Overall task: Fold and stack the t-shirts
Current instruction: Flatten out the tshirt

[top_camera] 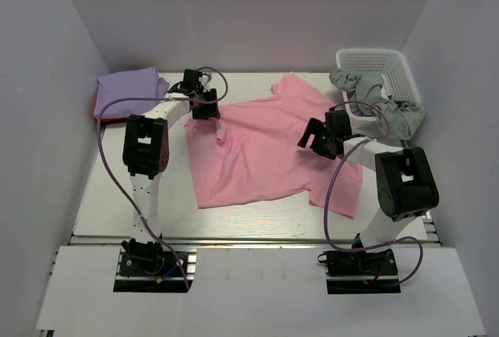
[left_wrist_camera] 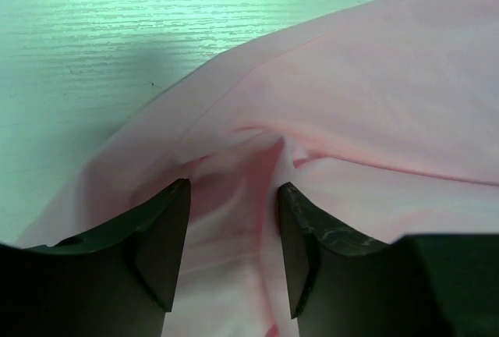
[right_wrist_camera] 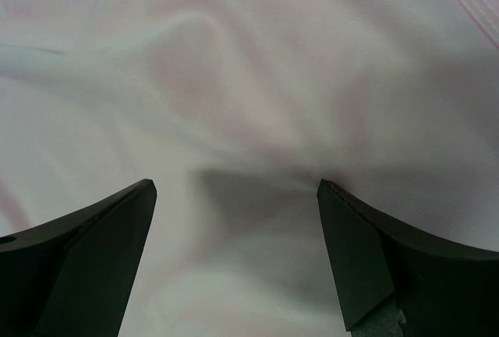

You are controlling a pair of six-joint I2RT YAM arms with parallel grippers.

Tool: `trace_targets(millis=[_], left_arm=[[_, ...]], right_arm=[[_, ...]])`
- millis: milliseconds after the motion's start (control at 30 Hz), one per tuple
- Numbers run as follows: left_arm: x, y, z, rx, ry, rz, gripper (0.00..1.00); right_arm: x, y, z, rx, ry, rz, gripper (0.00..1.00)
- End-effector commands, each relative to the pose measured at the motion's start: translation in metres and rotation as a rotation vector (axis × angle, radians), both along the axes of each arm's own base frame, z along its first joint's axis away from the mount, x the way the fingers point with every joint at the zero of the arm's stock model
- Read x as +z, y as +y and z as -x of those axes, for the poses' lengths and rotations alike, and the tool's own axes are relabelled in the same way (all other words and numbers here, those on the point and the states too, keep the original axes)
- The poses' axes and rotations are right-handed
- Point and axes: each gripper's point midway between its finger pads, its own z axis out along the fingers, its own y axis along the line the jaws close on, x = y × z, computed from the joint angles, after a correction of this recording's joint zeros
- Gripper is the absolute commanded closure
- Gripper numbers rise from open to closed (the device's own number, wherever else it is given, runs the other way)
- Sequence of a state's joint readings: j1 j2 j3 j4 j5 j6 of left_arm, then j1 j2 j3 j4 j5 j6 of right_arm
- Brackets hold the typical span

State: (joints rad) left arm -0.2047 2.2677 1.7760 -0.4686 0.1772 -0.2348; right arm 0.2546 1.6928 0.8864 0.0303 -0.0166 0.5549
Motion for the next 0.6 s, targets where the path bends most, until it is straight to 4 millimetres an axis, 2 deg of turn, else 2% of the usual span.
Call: trace_targets(millis=[0,33,67,133,167,200,333,367,400,467,567], left_arm=[[0.048,0.01,0.0,0.003,-0.076,-0.037,0.39],[0.071,0.011,0.002,0.004,-0.122,-0.028,0.38],[0.07,0.012,0.009,-0.003,-0.131,-0.032,0.38],[0.081,0.011,0.016,-0.012,-0.162,-0.014,0.36],[0.077,0.011,0.023,-0.02,-0.163,-0.004,0.33],[0.088,0.01,0.027,-0.026,-0.186,0.007,0.33],[0.06,0.022,0.037,0.011,-0.115,-0.053,0.39],[0.057,0.026,0.036,0.024,-0.101,-0.073,0.43],[0.047,0.028,0.035,0.038,-0.073,-0.083,0.43],[0.045,0.033,0.027,0.065,-0.084,-0.114,0.44],[0.039,0.035,0.028,0.069,-0.06,-0.128,0.44]], right_arm=[[-0.017,-0.026,0.026,-0.033,0.107,0.087,0.1],[-0.017,-0.025,0.024,-0.027,0.1,0.081,0.1],[-0.019,-0.022,0.026,-0.015,0.105,0.072,0.1],[-0.021,-0.023,0.025,-0.001,0.095,0.08,0.1],[-0.022,-0.017,0.027,0.026,0.101,0.057,0.1],[-0.023,-0.017,0.028,0.037,0.102,0.056,0.1],[-0.024,-0.018,0.029,0.06,0.094,0.068,0.1],[-0.022,-0.018,0.028,0.062,0.088,0.067,0.1],[-0.022,-0.016,0.028,0.074,0.085,0.061,0.1],[-0.019,-0.015,0.027,0.079,0.074,0.059,0.1],[-0.021,-0.018,0.028,0.08,0.079,0.068,0.1]])
